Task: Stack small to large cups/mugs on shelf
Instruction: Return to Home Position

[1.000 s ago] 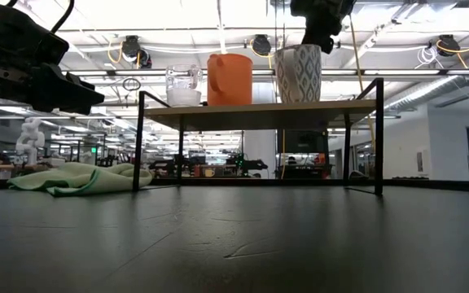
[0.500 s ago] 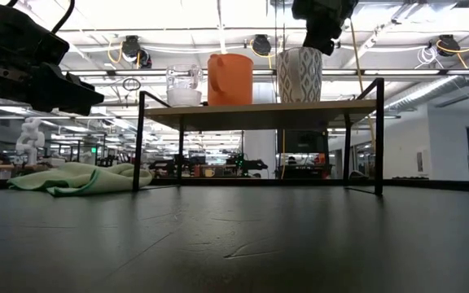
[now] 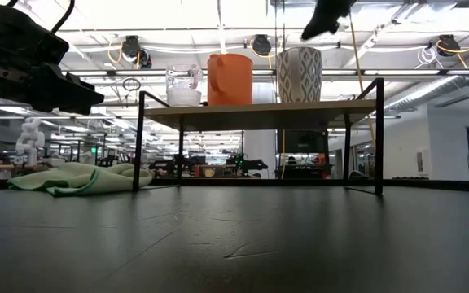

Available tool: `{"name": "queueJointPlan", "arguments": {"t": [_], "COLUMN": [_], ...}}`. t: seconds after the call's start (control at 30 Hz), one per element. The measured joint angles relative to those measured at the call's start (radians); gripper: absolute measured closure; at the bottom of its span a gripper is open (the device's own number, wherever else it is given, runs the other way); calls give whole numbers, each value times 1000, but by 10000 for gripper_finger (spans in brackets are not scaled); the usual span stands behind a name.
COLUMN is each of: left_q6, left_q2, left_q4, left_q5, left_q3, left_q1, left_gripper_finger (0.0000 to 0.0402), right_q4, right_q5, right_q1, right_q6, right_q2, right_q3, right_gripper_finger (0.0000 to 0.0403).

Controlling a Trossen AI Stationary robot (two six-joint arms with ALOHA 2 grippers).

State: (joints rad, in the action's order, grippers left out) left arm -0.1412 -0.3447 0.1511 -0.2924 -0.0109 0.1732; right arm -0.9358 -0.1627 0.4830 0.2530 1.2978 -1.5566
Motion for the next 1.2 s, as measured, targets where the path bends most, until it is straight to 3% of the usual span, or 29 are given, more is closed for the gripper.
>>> {"name": "queueJointPlan", "arguments": {"t": [0.2,0.6,0.73,1.2], "left_q6": [-36,-71,-51,-27], "left_q2": [0,0,0,0], "left_q4": [28,94,94,94], "left_q5": [3,7,61,188], "left_q3": [0,0,0,0], "left_q1": [0,0,0,-50], "left_gripper_finger": [376,399,399,401], "right_q4": [49,209,214,254], "right_q5": [-3,-25,-26,-25], "right_q1": [-66,-230,-270,-338], "right_q6": [13,-107,-152,-186], "right_q2": [-188,-579,-703,-967], "right_q3": [67,493,613,864], "right_gripper_finger": [397,402,403,403]}}
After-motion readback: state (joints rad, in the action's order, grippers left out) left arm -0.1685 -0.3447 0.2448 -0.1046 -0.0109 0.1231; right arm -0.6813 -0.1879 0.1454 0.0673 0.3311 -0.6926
